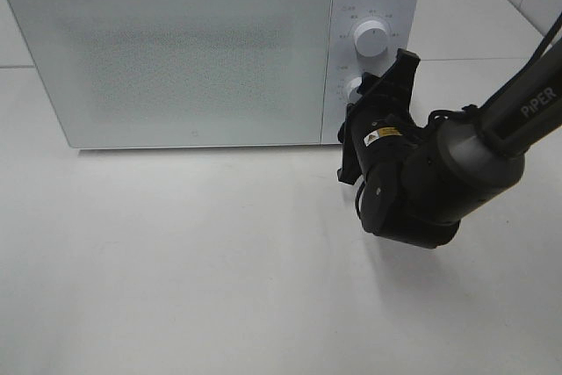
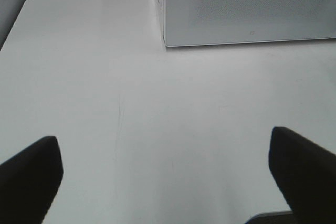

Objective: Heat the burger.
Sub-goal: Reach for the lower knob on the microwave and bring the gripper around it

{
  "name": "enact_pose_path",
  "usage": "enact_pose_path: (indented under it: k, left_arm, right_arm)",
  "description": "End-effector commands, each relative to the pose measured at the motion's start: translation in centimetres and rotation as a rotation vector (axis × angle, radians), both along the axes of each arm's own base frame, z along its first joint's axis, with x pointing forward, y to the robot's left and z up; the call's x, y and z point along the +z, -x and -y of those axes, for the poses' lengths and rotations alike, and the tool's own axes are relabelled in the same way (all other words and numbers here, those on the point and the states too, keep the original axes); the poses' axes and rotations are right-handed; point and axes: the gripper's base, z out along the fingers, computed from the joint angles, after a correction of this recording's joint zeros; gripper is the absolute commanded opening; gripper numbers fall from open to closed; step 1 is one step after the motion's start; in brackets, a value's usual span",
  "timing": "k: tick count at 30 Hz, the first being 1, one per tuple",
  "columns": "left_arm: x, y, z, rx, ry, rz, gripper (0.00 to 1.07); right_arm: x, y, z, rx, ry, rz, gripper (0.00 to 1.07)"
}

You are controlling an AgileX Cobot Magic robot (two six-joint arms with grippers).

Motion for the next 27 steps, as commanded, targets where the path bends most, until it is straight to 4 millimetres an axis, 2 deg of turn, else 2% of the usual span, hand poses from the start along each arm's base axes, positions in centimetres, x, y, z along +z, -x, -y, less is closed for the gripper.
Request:
enact_pose_path:
  k: [1,2,3,4,6,10,11,13,19,27]
  left_arm:
    - [0.1,0.2,0.0,0.007,0.007,0.029,1.0]
    - [0.1,0.2,0.0,0.007,0.007,0.029,1.0]
    - [0.1,0.2,0.0,0.007,0.007,0.029,1.0]
    - [0.1,0.2,0.0,0.007,0.007,0.029,1.0]
    - [0.1,0.2,0.0,0.007,0.007,0.029,1.0]
    - [0.1,0.2,0.0,0.007,0.007,0.029,1.0]
    - [0.1,0.2,0.0,0.007,0.007,0.029,1.0]
    - [0.1,0.2,0.0,0.007,0.007,0.029,1.0]
    - [0.1,0.2,0.0,0.007,0.007,0.029,1.0]
    - [0.1,0.2,0.0,0.007,0.007,0.029,1.0]
  right_arm:
    - [2.8,-0.5,-1.6,0.093,0.06,0.237,0.26]
    - [2.8,-0.5,-1.4,0.074,0.064,0.231,0.34]
    - [2.8,-0.5,-1.4,0.074,0.064,0.231,0.34]
    - [2.7,-0.5,-1.2,0.055,0.073,0.225,0.39]
    - [2.7,-0.5,-1.2,0.05,0.081,0.223,0.41]
    - [3.4,-0.5,-1.0,0.037,0.14,0.228,0.54]
    - [3.4,-0.5,-1.0,0.037,0.14,0.228,0.54]
    - [3.6,-0.1,-0.8,0.052,0.207,0.204,0.64]
    - [3.2,0.7,-0.4,0.087,0.266,0.144,0.68]
    - [2.9,2.9,-0.3,0.322,0.512,-0.027,0.68]
